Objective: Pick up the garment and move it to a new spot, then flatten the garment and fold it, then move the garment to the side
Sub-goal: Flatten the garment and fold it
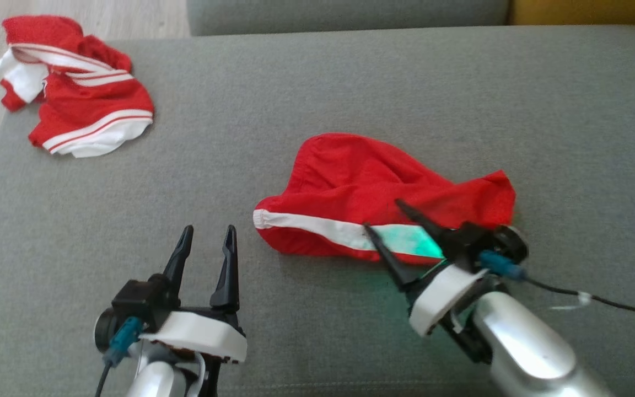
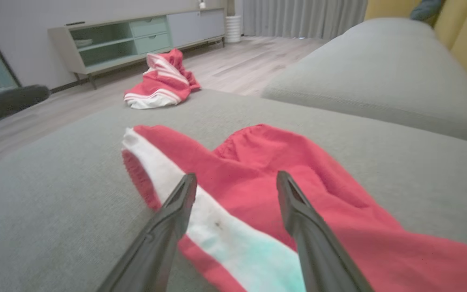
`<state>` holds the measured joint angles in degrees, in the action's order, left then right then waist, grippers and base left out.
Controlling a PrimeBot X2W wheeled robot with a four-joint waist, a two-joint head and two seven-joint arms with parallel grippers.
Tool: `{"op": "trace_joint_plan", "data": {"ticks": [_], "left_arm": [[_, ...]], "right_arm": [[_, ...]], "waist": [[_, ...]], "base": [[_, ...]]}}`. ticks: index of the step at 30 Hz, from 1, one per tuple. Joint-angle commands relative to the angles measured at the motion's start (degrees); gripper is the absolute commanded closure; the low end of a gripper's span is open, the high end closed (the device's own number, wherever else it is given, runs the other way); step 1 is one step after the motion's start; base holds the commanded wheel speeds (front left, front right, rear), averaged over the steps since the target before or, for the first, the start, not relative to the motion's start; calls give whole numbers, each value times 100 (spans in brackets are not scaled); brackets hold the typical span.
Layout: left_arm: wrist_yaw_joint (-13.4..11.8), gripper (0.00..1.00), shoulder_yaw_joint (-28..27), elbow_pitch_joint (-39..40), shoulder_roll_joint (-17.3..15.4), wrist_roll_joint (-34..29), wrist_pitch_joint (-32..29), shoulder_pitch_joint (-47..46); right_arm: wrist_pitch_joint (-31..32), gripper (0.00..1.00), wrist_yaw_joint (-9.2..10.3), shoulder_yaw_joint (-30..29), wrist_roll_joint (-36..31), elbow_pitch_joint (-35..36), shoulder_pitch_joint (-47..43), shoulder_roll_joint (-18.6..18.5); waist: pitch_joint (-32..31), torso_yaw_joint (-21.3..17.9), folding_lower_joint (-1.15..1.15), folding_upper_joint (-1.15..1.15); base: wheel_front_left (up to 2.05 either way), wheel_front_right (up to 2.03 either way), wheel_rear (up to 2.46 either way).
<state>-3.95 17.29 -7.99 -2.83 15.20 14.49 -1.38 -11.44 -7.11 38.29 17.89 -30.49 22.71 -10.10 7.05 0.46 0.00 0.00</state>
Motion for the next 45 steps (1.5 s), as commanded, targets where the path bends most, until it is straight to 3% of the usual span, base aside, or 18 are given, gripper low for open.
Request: {"op": "trace_joint_plan", "data": {"ticks": [1, 12, 18, 24, 45], "left_arm": [[13, 0, -240, 186, -5, -67, 51, -129], [19, 0, -232, 160, -5, -67, 51, -37], [9, 0, -212, 160, -5, -35, 51, 52], [-10, 0, -217, 145, -5, 14, 51, 142], [57, 0, -179, -104, -5, -34, 51, -10]], "right_arm": [[-99, 0, -37, -292, -85, 340, -92, 3], [-161, 0, -37, -2554, -838, 949, -1050, 455], [-143, 0, -37, -3235, -1171, 1249, -1425, 667], [-137, 0, -37, -3472, -1194, 1409, -1589, 717], [-117, 0, -37, -3435, -1020, 1445, -1534, 722]], "waist": [[-88, -75, 0, 0], [-435, -166, 0, 0], [-561, -189, 0, 0], [-659, -205, 0, 0], [-514, -151, 0, 0]], "base": [[0, 0, 0], [0, 0, 0], [0, 0, 0], [0, 0, 0], [0, 0, 0]]}}
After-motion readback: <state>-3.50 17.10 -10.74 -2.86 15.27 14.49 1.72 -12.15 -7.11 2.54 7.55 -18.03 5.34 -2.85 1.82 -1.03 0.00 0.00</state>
